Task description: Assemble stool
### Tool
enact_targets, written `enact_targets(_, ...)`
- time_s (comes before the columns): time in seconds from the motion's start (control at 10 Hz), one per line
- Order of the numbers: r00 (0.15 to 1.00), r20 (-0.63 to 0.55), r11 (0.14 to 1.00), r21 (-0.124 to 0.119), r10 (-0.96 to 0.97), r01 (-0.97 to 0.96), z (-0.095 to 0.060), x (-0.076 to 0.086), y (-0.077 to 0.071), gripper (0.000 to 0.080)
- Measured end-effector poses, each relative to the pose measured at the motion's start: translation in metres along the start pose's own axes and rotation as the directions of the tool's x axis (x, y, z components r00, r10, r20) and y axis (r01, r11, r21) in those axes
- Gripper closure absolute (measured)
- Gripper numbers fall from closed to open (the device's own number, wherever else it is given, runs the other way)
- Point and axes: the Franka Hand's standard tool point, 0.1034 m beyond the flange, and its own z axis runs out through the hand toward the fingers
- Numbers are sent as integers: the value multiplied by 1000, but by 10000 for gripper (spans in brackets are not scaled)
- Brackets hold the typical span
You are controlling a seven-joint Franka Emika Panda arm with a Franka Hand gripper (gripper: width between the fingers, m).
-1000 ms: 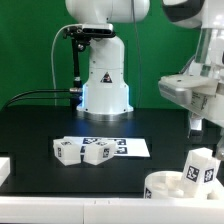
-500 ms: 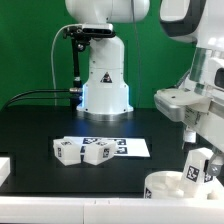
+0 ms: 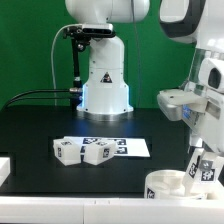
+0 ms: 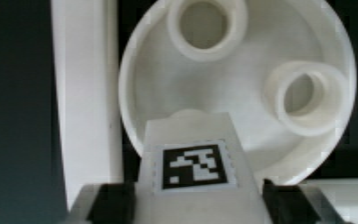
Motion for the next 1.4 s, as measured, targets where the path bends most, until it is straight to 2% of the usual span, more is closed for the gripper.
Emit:
enact_targets(0.1,998,0,998,0,57,-57,0,0,0,464)
enact_targets(0.2,988,-2,988,12,154,-154,0,-2,0,464)
enact_targets(0.4,899,-5,898,31,438,-438,1,-4,2,464)
enact_targets(0.5,809,1,808,49,588,-587,0,-2,0,464)
enact_targets(0.6,689,27,685,83,725,-724,0,0,-5,464)
enact_targets(0.7,610,44,604,102,791,-791,0,0,-7,463)
enact_targets(1.1,420,52,415,89,906,-906,1,-4,-4,462)
enact_targets(1.2,308,64,301,98,949,-948,1,-7,-3,462)
enact_targets(1.3,141,83,131,117,986,-984,2,-13,-2,462)
enact_targets(1.4,-11,104,-23,118,994,-993,3,-17,-1,462)
